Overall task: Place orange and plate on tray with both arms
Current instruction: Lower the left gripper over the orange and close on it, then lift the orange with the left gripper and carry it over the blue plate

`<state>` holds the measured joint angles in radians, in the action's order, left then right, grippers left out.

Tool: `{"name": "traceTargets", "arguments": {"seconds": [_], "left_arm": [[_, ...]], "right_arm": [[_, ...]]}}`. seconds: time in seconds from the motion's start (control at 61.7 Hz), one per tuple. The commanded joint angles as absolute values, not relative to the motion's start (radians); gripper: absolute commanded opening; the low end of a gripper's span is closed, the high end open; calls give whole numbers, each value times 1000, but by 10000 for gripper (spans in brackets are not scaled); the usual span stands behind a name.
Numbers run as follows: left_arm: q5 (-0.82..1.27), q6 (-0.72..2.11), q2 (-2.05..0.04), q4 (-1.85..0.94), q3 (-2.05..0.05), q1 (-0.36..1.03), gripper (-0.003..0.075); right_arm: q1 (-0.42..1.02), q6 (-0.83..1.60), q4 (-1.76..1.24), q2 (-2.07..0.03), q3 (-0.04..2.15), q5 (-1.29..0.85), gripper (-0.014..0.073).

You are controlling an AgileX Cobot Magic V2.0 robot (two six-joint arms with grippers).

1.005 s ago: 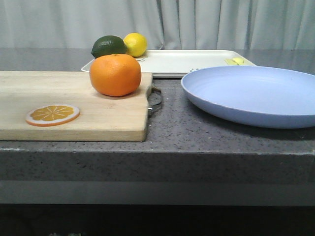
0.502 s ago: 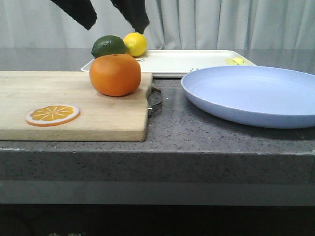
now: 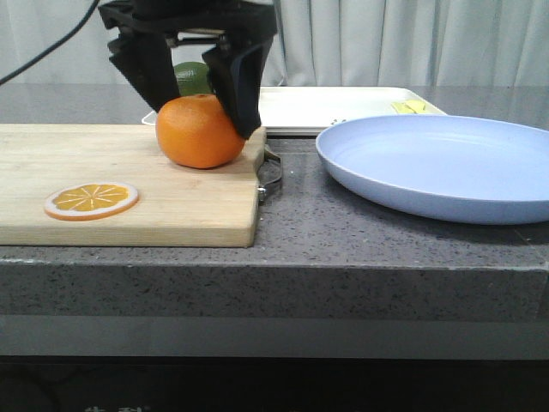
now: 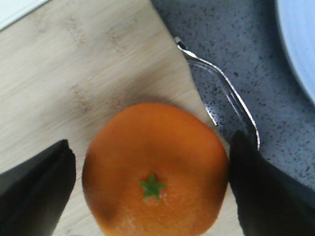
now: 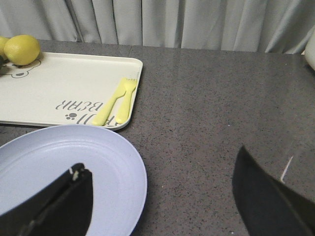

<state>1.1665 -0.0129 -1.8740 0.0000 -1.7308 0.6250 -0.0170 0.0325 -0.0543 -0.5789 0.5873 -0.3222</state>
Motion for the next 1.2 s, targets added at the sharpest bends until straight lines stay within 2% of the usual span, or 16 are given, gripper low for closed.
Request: {"name": "traceTargets", "arguments": {"seconds": [0.0, 0.162, 0.243, 0.292, 0.389, 0.502, 0.648, 1.037, 1.183], "left_arm": [[1155, -12, -1842, 0, -1765, 631, 599], [1184, -12, -1859, 0, -1765, 631, 580], [1194, -12, -1859, 0, -1767, 631, 504], [1198, -12, -1859, 0, -1776, 631, 412], [1211, -12, -1859, 0, -1802, 631, 285], [1232, -12, -1859, 0, -1860, 632, 208], [1199, -12, -1861, -13, -1940, 666, 203], [768, -12, -1964, -56, -1954, 871, 203], [716, -12, -1991, -56, -1954, 909, 216]], "right_arm": [[-19, 33, -55, -585, 622, -234, 591], [-19, 33, -55, -585, 622, -234, 591], [-19, 33, -55, -585, 622, -234, 591], [-19, 33, -55, -585, 622, -234, 591], [-19, 33, -55, -585, 622, -234, 591], [-19, 33, -55, -585, 622, -234, 591], [-19, 33, -55, -585, 622, -234, 591], [-19, 33, -55, -585, 622, -234, 591], [-19, 33, -55, -585, 622, -234, 591]]}}
